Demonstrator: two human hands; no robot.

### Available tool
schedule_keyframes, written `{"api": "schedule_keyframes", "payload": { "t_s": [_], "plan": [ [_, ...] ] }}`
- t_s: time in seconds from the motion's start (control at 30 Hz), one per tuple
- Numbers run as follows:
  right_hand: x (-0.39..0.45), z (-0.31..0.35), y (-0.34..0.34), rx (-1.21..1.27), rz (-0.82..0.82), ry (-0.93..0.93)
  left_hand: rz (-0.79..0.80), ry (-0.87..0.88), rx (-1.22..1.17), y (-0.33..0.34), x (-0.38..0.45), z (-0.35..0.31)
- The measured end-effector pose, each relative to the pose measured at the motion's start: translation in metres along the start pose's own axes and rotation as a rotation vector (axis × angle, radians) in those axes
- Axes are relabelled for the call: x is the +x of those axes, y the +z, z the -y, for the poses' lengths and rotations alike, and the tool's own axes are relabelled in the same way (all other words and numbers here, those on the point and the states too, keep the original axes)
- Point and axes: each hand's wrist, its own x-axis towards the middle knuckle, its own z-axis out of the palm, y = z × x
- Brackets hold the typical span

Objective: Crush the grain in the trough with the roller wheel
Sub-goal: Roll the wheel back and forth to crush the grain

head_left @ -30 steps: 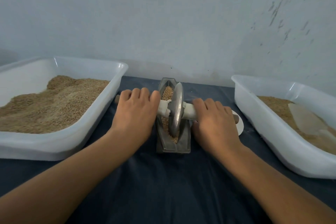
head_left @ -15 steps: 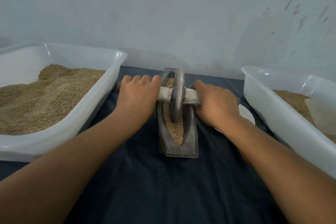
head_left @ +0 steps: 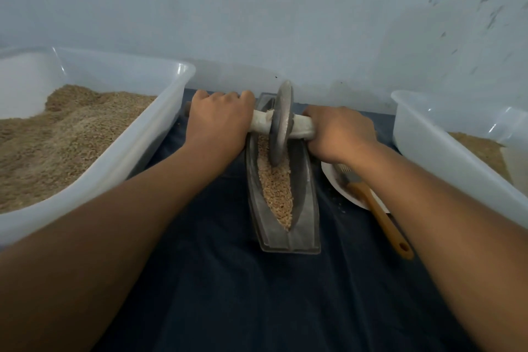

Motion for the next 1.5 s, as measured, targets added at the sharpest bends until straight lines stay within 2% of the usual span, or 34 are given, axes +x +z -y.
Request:
{"api": "schedule_keyframes", "payload": {
  "t_s": [0.2,0.47,0.8,1.13,1.5],
  "plan": [
    [-0.010,0.001,0.002,-0.002,-0.049,0.020,-0.036,0.003,0.024,-0.003,-0.012,-0.003],
    [-0.049,0.009,0.004,-0.033,-0.219,-0.073,-0.058,0.024,0.042,-0.022,-0.041,-0.008],
    [-0.096,0.018,-0.003,0.003,-0.298,-0.072,0.023,0.117,0.056,-0.052,-0.066,-0.005],
    [-0.118,0.022,-0.005,-0.038,-0.344,-0.068,0.065,0.108,0.041,-0.064,-0.073,-0.009],
    [-0.068,0.012,0.003,-0.038,-0.248,-0.094,0.108,0.075,0.047,-0.036,-0.040,-0.005]
  ]
}}
